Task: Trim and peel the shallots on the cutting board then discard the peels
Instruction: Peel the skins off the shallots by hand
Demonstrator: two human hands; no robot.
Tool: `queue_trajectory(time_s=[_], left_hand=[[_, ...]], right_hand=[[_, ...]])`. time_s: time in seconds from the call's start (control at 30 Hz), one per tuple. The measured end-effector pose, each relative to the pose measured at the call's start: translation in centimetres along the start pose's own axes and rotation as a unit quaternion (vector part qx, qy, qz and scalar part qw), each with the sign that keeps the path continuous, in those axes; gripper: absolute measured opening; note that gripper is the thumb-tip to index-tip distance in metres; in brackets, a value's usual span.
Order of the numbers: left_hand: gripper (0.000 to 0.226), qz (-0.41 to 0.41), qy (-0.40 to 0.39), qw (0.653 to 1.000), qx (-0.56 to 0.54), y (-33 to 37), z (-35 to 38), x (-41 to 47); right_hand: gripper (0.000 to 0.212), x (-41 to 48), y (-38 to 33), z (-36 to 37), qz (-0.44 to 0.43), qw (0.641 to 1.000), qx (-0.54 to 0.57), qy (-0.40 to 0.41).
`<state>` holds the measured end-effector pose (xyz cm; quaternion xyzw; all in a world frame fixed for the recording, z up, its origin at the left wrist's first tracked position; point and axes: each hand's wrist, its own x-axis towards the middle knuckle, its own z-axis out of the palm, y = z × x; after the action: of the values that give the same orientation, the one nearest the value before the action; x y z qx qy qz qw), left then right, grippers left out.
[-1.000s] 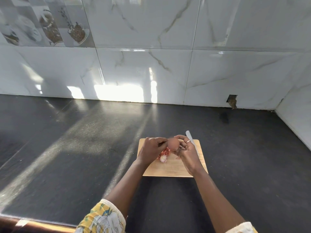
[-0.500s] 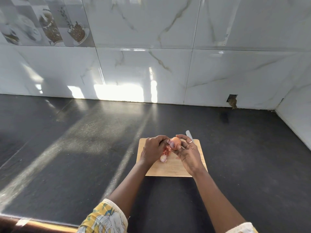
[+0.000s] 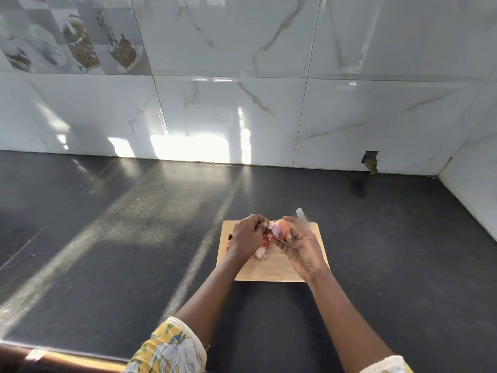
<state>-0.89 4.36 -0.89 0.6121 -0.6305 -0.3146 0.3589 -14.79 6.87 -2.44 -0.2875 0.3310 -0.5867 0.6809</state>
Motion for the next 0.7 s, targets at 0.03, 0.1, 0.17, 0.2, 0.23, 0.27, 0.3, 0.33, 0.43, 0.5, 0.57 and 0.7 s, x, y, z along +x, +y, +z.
queue_trajectory(time_s=[0.03, 0.1, 0.17, 0.2, 0.23, 0.27, 0.3, 0.33, 0.43, 0.5, 0.57, 0.7], left_hand=[[0.017, -0.005, -0.001, 1.000, -0.001, -0.01, 0.07, 0.00], [0.018, -0.020, -0.001, 1.000, -0.024, 0.02, 0.14, -0.09], [0.020, -0.058, -0.005, 0.990, -0.126, 0.05, 0.01, -0.28], [0.022, -0.075, -0.013, 0.979, -0.188, 0.24, -0.15, -0.45], [0.023, -0.081, -0.023, 0.970, -0.230, 0.39, -0.37, -0.54], [0.021, -0.074, -0.036, 0.969, -0.234, 0.44, -0.54, -0.52], [0.017, -0.070, -0.047, 0.971, -0.222, 0.46, -0.55, -0.50], [0.013, -0.067, -0.049, 0.975, -0.207, 0.44, -0.54, -0.51], [0.011, -0.069, -0.023, 0.981, -0.180, 0.32, -0.44, -0.41], [0.012, -0.072, -0.003, 0.984, -0.164, 0.35, -0.37, -0.40], [0.013, -0.066, 0.008, 0.990, -0.123, 0.22, -0.31, -0.38], [0.018, -0.059, 0.007, 0.997, -0.047, -0.41, -0.19, -0.17]], right_hand=[[0.036, 0.01, 0.03, -0.04, 0.004, 1.000, 0.008, 0.003], [0.039, 0.09, 0.17, -0.29, 0.008, 0.999, 0.032, 0.005], [0.038, 0.08, 0.20, -0.41, 0.005, 0.997, 0.082, -0.005], [0.036, 0.00, 0.14, -0.43, 0.002, 0.993, 0.115, -0.017], [0.039, -0.02, 0.08, -0.42, -0.005, 0.990, 0.140, -0.030], [0.049, 0.03, 0.04, -0.47, -0.006, 0.988, 0.151, -0.042], [0.059, 0.04, 0.01, -0.52, -0.004, 0.987, 0.153, -0.050], [0.065, 0.04, 0.01, -0.56, -0.001, 0.987, 0.155, -0.052], [0.069, 0.16, 0.20, -0.73, 0.009, 0.986, 0.159, -0.045], [0.074, 0.17, 0.17, -0.75, 0.012, 0.986, 0.160, -0.037], [0.069, 0.09, 0.02, -0.69, 0.013, 0.987, 0.154, -0.031], [0.036, -0.11, -0.21, -0.83, 0.006, 0.992, 0.128, 0.001]])
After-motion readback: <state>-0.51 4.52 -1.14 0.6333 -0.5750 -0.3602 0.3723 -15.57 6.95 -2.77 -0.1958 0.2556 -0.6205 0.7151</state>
